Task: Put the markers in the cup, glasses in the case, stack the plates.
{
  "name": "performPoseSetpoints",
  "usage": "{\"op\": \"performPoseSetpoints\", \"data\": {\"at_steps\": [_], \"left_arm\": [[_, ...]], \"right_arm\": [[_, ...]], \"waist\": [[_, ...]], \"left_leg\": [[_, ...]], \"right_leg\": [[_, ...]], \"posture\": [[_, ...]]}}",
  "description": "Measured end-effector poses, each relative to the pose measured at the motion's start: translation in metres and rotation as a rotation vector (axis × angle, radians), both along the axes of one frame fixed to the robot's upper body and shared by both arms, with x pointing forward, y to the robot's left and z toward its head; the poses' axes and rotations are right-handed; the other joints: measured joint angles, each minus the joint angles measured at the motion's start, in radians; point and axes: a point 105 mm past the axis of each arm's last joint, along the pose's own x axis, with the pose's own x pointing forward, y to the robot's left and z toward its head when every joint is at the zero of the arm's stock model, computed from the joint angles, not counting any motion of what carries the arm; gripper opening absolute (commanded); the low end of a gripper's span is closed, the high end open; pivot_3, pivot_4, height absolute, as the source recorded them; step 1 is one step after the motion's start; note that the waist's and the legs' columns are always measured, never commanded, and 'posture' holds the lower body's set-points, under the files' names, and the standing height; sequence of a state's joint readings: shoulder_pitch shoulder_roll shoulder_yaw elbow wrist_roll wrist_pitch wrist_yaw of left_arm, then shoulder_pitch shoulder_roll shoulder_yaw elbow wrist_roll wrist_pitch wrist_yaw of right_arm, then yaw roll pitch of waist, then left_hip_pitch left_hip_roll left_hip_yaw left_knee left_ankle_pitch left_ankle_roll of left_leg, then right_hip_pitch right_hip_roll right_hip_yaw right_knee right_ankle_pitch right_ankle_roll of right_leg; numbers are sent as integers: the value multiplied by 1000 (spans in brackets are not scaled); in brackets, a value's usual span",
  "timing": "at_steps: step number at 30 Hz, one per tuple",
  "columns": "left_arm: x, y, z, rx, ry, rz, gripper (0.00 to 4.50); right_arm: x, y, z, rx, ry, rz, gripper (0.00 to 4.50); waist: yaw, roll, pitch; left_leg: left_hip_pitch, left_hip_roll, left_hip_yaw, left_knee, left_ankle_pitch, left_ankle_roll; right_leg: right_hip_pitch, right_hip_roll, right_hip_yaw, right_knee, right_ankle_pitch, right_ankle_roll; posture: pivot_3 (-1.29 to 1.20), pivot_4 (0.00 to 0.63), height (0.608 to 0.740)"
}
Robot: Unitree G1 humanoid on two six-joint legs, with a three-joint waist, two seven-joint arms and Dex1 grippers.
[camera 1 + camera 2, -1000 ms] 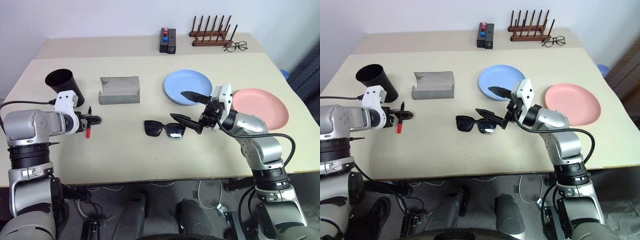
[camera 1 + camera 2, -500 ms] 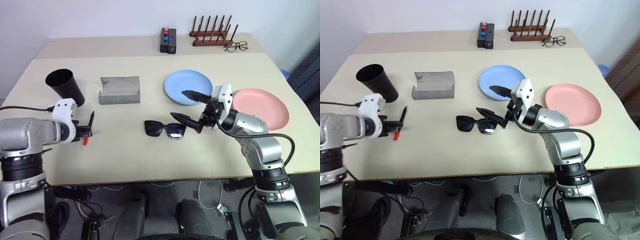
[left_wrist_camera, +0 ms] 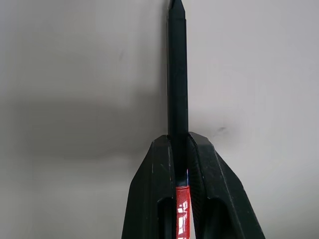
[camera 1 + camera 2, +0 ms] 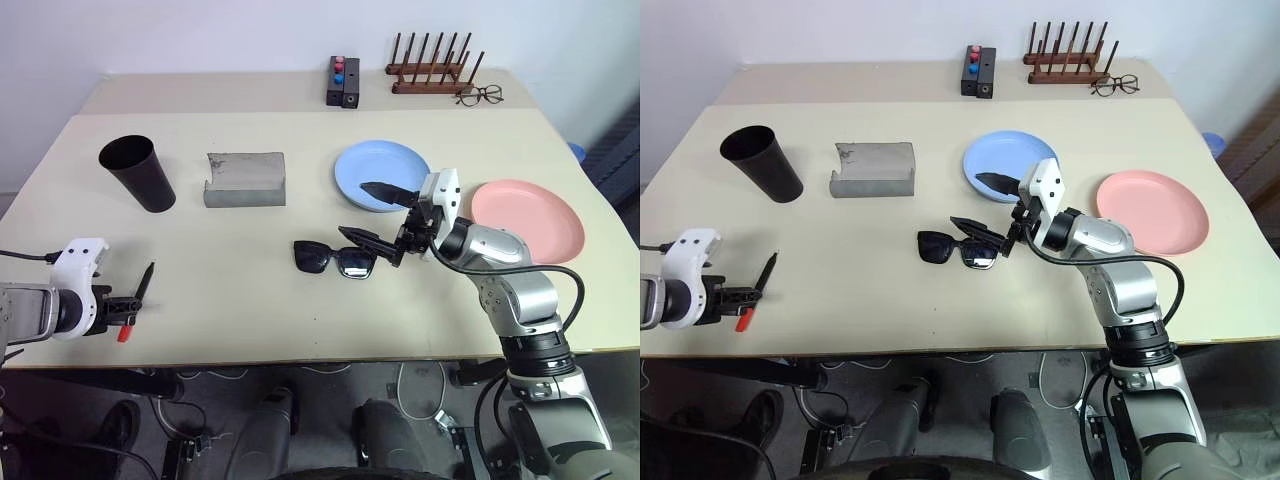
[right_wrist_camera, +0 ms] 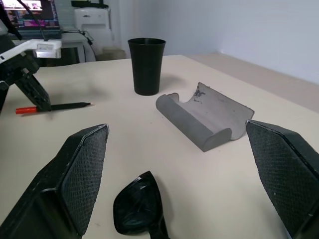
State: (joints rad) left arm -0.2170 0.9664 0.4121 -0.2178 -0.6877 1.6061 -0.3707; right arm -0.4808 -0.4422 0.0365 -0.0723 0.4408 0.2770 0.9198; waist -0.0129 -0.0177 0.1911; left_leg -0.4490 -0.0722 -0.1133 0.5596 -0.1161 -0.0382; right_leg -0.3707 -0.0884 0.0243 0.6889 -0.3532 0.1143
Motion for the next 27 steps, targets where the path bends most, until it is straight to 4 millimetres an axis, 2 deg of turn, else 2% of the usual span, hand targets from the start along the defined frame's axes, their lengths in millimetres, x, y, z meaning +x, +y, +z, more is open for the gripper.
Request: {"op": "performPoseSetpoints", "data": {"at_steps": [4, 7, 12, 17, 21, 24, 27], "left_arm": [[6, -2, 6, -6, -31, 1, 3505], [13, -6, 16, -24, -56, -23, 3505], [23, -2, 32, -53, -57, -29, 3505], [17, 2, 21, -47, 89, -65, 3505], [18, 2, 20, -51, 131, -113, 3505], [20, 11, 14, -8, 148, -131, 3505], [21, 19, 5, 16, 167, -137, 2664]], "right_arm": [[0, 0, -1, -4, 1, 3, 4500], [0, 1, -1, -3, 2, 5, 4500], [-2, 8, -3, 9, 12, 21, 4500], [-2, 10, -4, 15, 13, 18, 4500], [-1, 10, -4, 14, 14, 15, 4500], [-1, 10, -6, 13, 17, 7, 4500], [-1, 8, -8, 10, 23, -4, 4500]], "waist": [[0, 0, 0], [-1, 0, 0], [-3, 0, 0], [-6, 0, 0], [-5, 0, 0], [-5, 0, 0], [-4, 0, 0]], "left_leg": [[0, 0, 0, 0, 0, 0], [0, 0, 0, 0, 0, 0], [0, 0, 0, -1, 0, 0], [0, 0, 1, -2, 0, 0], [-1, 0, 1, -2, 0, 0], [0, 0, 1, -3, 0, 0], [-1, 0, 1, -3, 0, 0]], "right_leg": [[0, 0, 0, 0, 0, 0], [0, 0, 0, 0, 0, 0], [0, 1, -1, 0, 0, 0], [-1, 1, 0, -1, 0, 0], [-1, 0, 0, -1, 0, 0], [-1, 0, 0, -1, 0, 0], [-1, 0, 0, -2, 0, 0]], "posture": [[0, 150, 737], [0, 150, 737], [0, 150, 737], [0, 150, 737], [0, 150, 737], [0, 150, 737], [0, 150, 737]]}}
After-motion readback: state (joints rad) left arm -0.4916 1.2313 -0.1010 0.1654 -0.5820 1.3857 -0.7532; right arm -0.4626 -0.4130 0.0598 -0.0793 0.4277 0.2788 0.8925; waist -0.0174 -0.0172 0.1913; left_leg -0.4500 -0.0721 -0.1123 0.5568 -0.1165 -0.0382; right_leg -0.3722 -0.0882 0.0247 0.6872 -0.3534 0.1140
